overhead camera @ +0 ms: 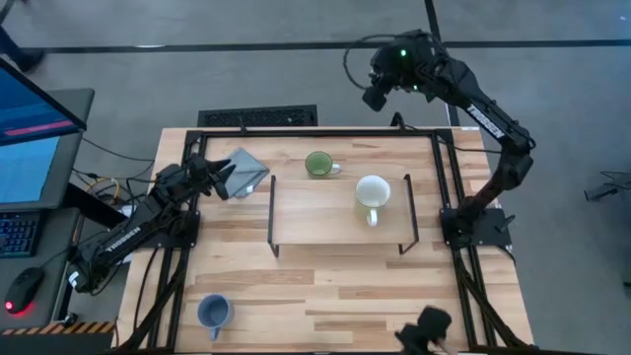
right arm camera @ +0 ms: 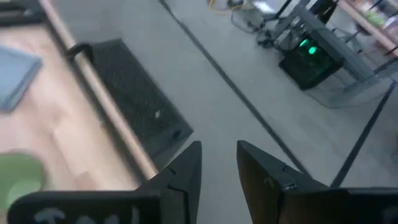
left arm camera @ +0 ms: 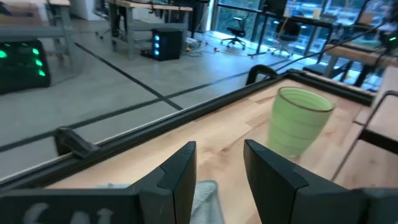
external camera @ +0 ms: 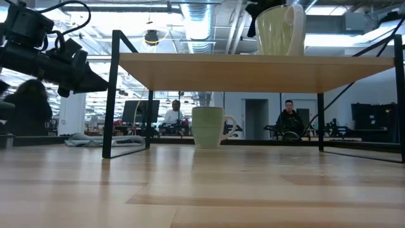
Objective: Stack small to large cups/mugs on shelf
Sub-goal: Put the green mug on the shelf
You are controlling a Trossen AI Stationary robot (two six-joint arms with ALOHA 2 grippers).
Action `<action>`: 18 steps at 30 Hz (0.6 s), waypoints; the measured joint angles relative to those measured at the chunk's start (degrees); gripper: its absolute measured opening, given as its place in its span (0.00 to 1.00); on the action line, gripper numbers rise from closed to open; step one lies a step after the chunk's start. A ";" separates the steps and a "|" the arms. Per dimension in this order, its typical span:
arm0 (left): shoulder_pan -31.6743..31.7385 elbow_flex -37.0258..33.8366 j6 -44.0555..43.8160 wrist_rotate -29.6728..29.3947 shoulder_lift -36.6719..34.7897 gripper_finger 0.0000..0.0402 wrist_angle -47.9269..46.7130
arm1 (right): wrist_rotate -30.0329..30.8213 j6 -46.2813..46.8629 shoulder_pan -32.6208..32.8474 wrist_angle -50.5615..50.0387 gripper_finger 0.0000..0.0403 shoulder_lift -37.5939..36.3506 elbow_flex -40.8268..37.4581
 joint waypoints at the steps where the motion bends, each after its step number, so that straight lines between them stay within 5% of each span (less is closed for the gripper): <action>1: 0.01 -0.03 0.46 -0.54 0.00 0.31 0.15 | -0.75 -1.02 -1.21 0.58 0.30 0.73 -0.02; 12: 0.01 -0.10 0.63 -2.25 0.00 0.31 0.68 | -2.95 -1.89 -8.14 4.03 0.30 9.53 -0.15; 18: 0.01 -0.12 -2.76 -5.32 0.01 0.31 0.75 | -4.08 5.76 -8.65 4.84 0.30 11.60 -0.15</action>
